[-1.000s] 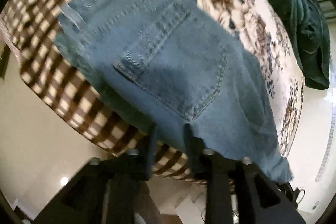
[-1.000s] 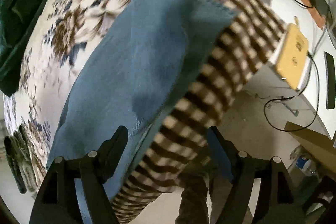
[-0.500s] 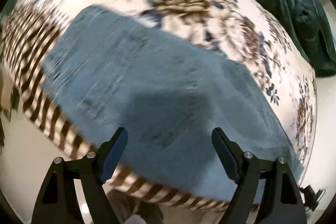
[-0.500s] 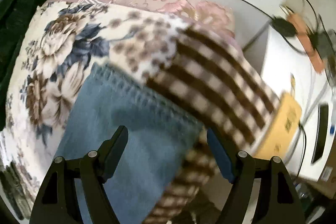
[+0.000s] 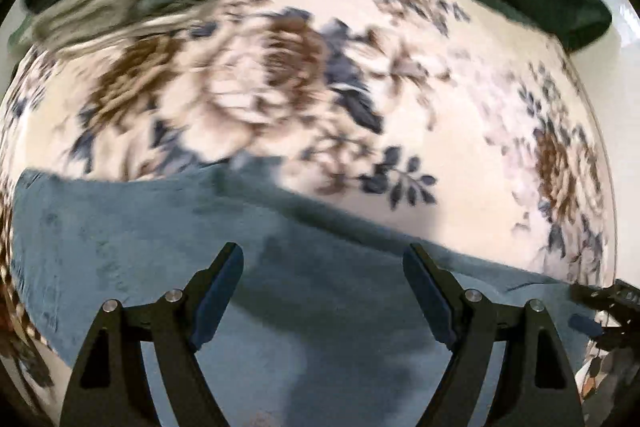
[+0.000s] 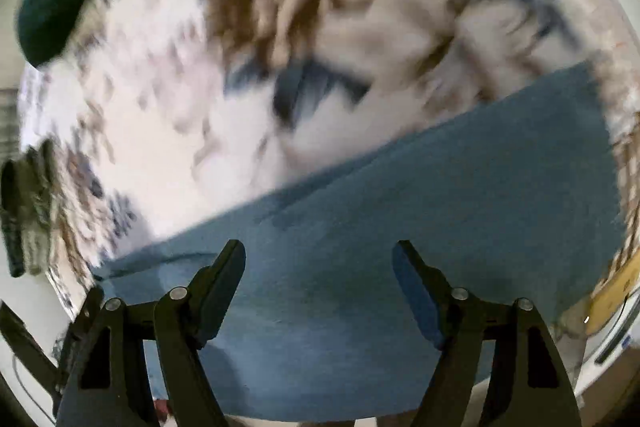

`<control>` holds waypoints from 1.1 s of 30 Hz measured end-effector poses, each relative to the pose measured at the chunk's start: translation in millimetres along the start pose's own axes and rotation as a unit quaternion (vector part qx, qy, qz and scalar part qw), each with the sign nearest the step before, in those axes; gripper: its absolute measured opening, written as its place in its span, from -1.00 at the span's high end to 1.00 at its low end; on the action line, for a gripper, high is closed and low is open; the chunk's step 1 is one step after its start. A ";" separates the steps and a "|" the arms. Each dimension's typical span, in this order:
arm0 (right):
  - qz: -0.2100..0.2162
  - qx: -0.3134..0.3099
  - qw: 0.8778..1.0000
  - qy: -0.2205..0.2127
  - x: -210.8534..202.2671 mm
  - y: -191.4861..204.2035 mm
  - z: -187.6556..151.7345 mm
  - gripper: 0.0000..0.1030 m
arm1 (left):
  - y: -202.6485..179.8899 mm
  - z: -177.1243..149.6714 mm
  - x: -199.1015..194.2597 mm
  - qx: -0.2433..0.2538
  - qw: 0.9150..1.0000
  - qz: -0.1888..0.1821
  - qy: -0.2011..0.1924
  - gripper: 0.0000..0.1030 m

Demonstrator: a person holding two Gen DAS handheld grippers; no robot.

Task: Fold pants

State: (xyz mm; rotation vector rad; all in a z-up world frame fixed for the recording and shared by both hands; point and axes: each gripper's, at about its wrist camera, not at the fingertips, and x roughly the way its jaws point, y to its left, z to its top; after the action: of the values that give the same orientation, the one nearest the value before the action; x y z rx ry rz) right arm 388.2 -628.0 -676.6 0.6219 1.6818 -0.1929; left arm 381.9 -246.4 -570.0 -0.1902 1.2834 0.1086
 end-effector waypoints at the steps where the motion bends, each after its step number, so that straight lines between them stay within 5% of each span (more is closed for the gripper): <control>1: -0.007 0.008 1.000 0.023 14.4 1.9 0.8 -0.21 | -6.6 2.9 7.3 0.008 1.000 0.006 0.006 -0.58; 2: -0.013 0.016 0.999 0.025 22.9 1.0 1.6 0.51 | -11.8 4.1 14.1 0.015 1.000 0.010 0.010 -0.58; 3: -0.024 0.025 0.999 0.011 24.3 -2.0 2.2 0.92 | -16.3 4.1 20.6 0.024 0.999 0.020 0.015 -0.58; 10: 0.013 0.037 0.995 -0.086 -25.6 -10.9 -9.4 1.00 | -2.7 -3.0 12.9 -0.004 1.000 0.011 0.019 -0.58; 13: 0.007 0.035 0.984 -0.177 -65.9 -10.7 -12.5 1.00 | 4.6 -5.6 7.4 -0.023 1.000 0.006 0.019 -0.57; 16: 0.059 0.043 0.991 -0.115 -61.6 -22.1 3.0 0.99 | 5.1 -10.9 6.3 -0.021 1.000 0.006 0.022 -0.57; 19: 0.053 0.046 0.992 -0.103 -60.1 -44.5 -5.9 0.95 | -2.8 -19.9 5.2 -0.007 1.000 0.000 0.030 -0.58; 21: 0.029 0.089 0.988 -0.123 -72.3 -94.8 -25.4 0.44 | -11.9 -28.0 0.0 0.006 0.999 -0.005 0.031 -0.58; 24: 0.028 0.193 0.971 -0.140 -85.2 -188.7 -57.0 0.09 | -28.8 -46.7 -8.0 0.024 0.999 -0.020 0.032 -0.58; 28: 0.106 0.289 0.942 -0.130 -63.6 -276.9 -82.0 0.08 | -54.4 -79.7 8.0 0.051 0.996 -0.034 0.063 -0.58; 33: 0.228 0.279 0.920 -0.156 -20.3 -282.8 -77.6 0.08 | -66.1 -98.3 52.3 0.060 0.992 -0.023 0.106 -0.64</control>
State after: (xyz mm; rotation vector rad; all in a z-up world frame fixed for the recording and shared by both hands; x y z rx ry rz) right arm 181.8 -835.8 -700.6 1.3186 1.1250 -0.4176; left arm 316.4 -332.3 -641.5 -0.1314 1.4918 -0.0296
